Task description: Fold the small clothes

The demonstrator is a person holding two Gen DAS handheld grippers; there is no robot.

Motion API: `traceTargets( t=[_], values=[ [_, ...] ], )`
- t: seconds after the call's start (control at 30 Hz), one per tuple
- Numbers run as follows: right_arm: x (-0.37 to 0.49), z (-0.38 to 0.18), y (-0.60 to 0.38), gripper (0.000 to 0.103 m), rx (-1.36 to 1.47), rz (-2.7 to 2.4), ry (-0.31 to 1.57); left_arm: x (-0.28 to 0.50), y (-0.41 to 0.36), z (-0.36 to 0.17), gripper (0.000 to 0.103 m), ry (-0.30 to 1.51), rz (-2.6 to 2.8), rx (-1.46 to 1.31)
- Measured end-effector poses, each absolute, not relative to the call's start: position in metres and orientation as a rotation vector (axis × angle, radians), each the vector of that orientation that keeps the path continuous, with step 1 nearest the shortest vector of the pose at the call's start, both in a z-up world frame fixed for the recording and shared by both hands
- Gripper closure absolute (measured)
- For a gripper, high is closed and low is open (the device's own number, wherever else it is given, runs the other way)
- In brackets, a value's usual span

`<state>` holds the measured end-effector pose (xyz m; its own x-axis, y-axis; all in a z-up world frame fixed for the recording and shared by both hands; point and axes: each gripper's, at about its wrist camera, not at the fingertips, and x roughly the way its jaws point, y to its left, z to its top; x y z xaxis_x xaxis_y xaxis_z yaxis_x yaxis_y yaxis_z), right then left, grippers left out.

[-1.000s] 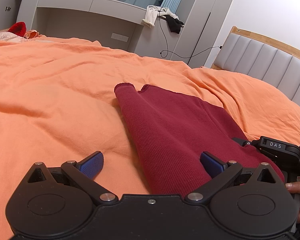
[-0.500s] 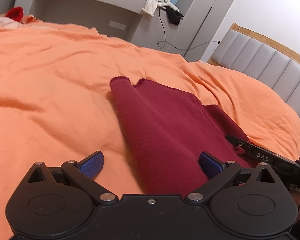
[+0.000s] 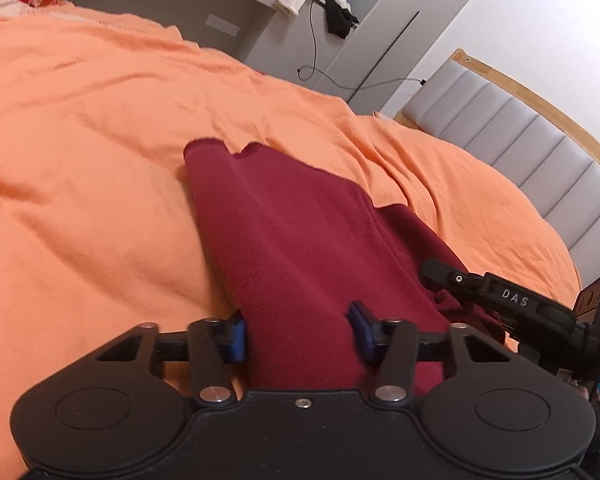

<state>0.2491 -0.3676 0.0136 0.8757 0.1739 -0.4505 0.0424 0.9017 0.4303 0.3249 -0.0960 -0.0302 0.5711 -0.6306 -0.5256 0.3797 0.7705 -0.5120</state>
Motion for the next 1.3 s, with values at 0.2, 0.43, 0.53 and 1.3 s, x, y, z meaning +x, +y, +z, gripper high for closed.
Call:
traceTargets(
  t=[0.2, 0.43, 0.53, 1.3],
  values=[
    [0.253, 0.032, -0.351, 0.082, 0.400, 0.115, 0.399, 0.318, -0.109, -0.004, 0.072, 0.647, -0.603, -0.213],
    [0.289, 0.049, -0.321, 0.083, 0.375, 0.209, 0.243, 0.309, -0.105, 0.035, 0.074, 0.365, -0.526, 0.023],
    [0.311, 0.052, -0.302, 0.083, 0.350, 0.249, 0.198, 0.315, -0.090, 0.040, 0.073, 0.273, -0.477, 0.054],
    [0.377, -0.021, -0.286, 0.076, 0.365, 0.195, 0.515, 0.375, -0.039, -0.014, 0.054, 0.499, -0.221, 0.014]
  ],
)
